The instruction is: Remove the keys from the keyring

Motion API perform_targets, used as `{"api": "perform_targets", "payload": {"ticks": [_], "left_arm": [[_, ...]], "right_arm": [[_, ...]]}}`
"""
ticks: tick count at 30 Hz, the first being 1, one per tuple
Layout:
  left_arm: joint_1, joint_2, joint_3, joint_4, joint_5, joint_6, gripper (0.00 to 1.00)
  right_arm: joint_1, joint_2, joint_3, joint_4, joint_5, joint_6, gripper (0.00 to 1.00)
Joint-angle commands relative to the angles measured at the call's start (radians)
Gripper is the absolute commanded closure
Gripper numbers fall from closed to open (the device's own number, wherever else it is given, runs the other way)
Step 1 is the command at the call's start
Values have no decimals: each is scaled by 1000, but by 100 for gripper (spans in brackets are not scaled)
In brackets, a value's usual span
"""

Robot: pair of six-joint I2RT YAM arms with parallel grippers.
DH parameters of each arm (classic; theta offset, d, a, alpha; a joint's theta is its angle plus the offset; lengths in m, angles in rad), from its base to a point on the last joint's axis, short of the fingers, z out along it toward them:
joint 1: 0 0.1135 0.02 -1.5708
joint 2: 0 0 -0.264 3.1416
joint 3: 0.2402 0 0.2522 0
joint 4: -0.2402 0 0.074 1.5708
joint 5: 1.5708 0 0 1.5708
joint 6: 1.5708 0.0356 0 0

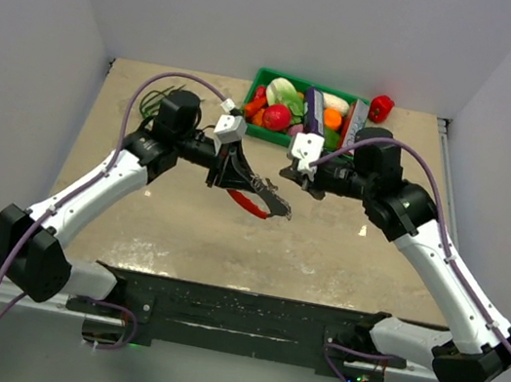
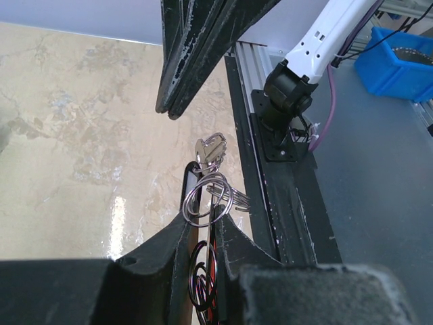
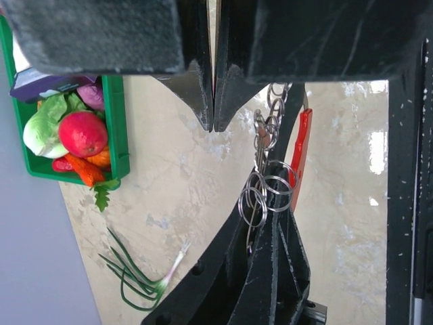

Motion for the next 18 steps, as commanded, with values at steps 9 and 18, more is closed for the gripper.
{"api": "perform_targets", "payload": {"ticks": [9, 18], "left_arm": [[9, -40, 71, -38, 132, 60, 100], [9, -42, 65, -52, 138, 71, 100]], "right_arm": [[-115, 49, 32, -242, -240, -274, 48], [-126, 39, 45, -163, -383, -256, 44]]}}
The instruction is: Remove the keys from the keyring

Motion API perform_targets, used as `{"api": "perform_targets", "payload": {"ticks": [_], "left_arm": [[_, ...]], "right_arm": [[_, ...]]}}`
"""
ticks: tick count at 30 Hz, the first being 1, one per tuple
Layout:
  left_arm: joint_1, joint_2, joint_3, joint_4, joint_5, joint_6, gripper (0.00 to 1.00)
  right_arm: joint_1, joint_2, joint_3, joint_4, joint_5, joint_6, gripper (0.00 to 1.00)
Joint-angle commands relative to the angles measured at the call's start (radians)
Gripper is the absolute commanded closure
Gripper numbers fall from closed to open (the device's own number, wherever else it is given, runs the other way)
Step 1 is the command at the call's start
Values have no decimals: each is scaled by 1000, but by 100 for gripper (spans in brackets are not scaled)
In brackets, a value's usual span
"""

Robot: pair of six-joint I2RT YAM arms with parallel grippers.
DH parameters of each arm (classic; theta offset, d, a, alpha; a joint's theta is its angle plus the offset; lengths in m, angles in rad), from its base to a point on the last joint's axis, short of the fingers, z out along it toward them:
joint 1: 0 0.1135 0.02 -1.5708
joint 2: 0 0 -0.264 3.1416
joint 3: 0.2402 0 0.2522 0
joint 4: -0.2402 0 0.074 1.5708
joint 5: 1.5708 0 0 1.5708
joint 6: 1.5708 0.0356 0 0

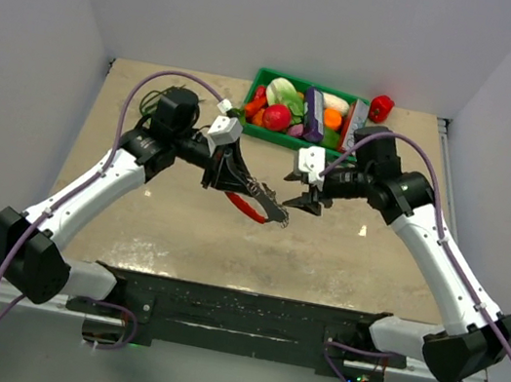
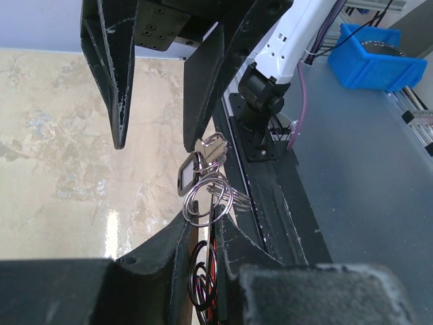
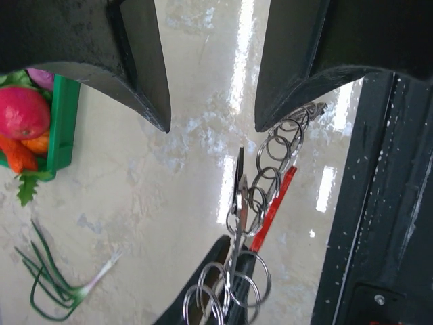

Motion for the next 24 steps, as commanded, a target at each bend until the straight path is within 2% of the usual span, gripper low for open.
{"api": "perform_targets", "payload": {"ticks": [1, 5, 11, 15, 24], "left_arm": [[5, -29, 37, 5, 48, 22, 100], [4, -28, 32, 5, 51, 22, 100], [4, -25, 29, 10, 48, 21, 100], [4, -22, 28, 13, 46, 19, 100], [4, -20, 28, 24, 43, 7, 100]], "right_arm": [[-2, -35, 37, 89, -100, 32, 44], [-4, -1, 66, 83, -161, 41, 45], [-4, 17, 59, 186, -165, 104, 49], [-1, 37, 88, 134, -215, 71, 52], [-2, 37, 99, 40, -226, -14, 57]]}}
